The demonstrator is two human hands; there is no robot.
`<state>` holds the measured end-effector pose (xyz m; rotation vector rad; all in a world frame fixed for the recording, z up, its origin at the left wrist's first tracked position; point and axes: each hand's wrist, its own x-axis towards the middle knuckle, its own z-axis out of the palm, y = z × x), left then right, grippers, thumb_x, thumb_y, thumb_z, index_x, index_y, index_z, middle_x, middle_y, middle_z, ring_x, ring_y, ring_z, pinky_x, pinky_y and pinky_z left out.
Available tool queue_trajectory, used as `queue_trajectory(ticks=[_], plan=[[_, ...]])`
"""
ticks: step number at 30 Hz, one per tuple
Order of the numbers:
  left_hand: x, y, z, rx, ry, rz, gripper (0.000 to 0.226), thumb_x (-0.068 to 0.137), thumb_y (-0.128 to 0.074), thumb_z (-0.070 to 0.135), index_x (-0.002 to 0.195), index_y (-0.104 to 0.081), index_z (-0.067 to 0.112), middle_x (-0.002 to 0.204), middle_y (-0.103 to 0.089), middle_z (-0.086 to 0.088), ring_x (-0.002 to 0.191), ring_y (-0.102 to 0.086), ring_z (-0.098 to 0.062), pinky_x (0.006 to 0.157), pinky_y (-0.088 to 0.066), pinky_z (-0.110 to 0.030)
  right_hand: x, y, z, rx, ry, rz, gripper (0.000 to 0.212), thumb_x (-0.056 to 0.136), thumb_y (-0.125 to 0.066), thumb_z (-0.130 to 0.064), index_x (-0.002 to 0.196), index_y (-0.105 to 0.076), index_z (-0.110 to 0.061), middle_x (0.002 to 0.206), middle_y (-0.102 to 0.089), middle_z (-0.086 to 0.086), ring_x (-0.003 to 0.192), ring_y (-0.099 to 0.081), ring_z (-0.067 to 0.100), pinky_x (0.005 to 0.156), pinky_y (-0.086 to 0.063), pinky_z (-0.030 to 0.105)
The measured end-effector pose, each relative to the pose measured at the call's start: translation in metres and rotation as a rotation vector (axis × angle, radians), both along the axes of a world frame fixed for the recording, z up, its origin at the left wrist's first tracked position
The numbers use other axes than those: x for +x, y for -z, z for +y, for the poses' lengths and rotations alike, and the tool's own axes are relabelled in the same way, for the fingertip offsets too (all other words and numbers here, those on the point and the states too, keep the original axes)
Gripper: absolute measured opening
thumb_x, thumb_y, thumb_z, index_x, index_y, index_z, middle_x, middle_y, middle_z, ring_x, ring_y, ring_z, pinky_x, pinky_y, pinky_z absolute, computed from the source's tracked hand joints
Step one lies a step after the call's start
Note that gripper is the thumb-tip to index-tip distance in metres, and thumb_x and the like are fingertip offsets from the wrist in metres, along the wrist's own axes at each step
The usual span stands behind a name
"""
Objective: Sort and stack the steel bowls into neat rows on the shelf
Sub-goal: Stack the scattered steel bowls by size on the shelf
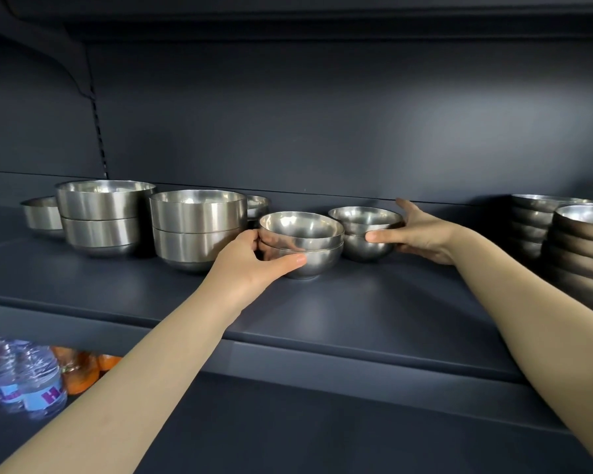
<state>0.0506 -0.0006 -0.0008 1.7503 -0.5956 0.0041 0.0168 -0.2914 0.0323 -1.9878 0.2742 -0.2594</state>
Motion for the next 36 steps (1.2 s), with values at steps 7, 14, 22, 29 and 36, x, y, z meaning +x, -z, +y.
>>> queue_trajectory(ticks=[7,14,22,29,36], plan=[[-0.002,0.001,-0.001,0.02,-0.016,-0.011,0.021,0.076,-0.08,0.034,0.09,-0.065,0.032,0.103,-0.07,0.001,0.098,-0.063,-0.015,0.072,-0.045,-0.014,-0.007,-0.002,-0.004,-0.017,0.033,-0.041,0.068,0.062,-0.088,-0.025,0.12,-0.052,-0.026,0.118,-0.063,-0.002,0.115,-0.06,0.018,0.102,-0.048,0.043],[0.0,0.001,-0.002,0.024,-0.012,-0.004,0.022,0.077,-0.079,0.034,0.093,-0.064,0.029,0.104,-0.069,0.0,0.098,-0.064,-0.015,0.071,-0.044,-0.015,-0.005,0.002,-0.006,-0.092,0.032,0.016,0.129,0.06,-0.089,-0.031,0.154,-0.002,-0.031,0.151,-0.031,-0.004,0.136,-0.038,0.019,0.111,-0.036,0.035],[0.003,0.003,-0.001,0.009,0.01,0.04,0.027,0.077,-0.079,0.033,0.098,-0.064,0.028,0.098,-0.072,0.004,0.103,-0.063,-0.015,0.074,-0.046,-0.015,-0.006,-0.002,-0.002,-0.021,0.002,-0.037,0.126,0.031,-0.094,-0.04,0.142,-0.038,-0.02,0.119,-0.064,0.003,0.108,-0.062,0.017,0.081,-0.05,0.027],[0.007,0.002,0.0,0.012,0.06,0.107,0.043,0.076,-0.081,0.029,0.114,-0.061,0.022,0.096,-0.074,0.014,0.1,-0.065,-0.004,0.069,-0.043,-0.011,-0.025,-0.039,0.028,0.04,-0.024,-0.332,0.037,0.074,-0.078,-0.011,0.09,-0.05,-0.028,0.098,-0.065,-0.007,0.092,-0.064,0.007,0.089,-0.053,0.029],[0.011,0.002,-0.005,0.103,0.098,0.111,0.037,0.08,-0.078,0.022,0.114,-0.064,0.02,0.102,-0.073,0.012,0.083,-0.064,0.012,0.06,-0.04,0.003,-0.022,-0.051,0.072,0.011,-0.141,-0.329,0.095,0.048,-0.094,-0.035,0.129,-0.049,-0.013,0.118,-0.065,-0.003,0.109,-0.065,0.012,0.095,-0.051,0.03]])
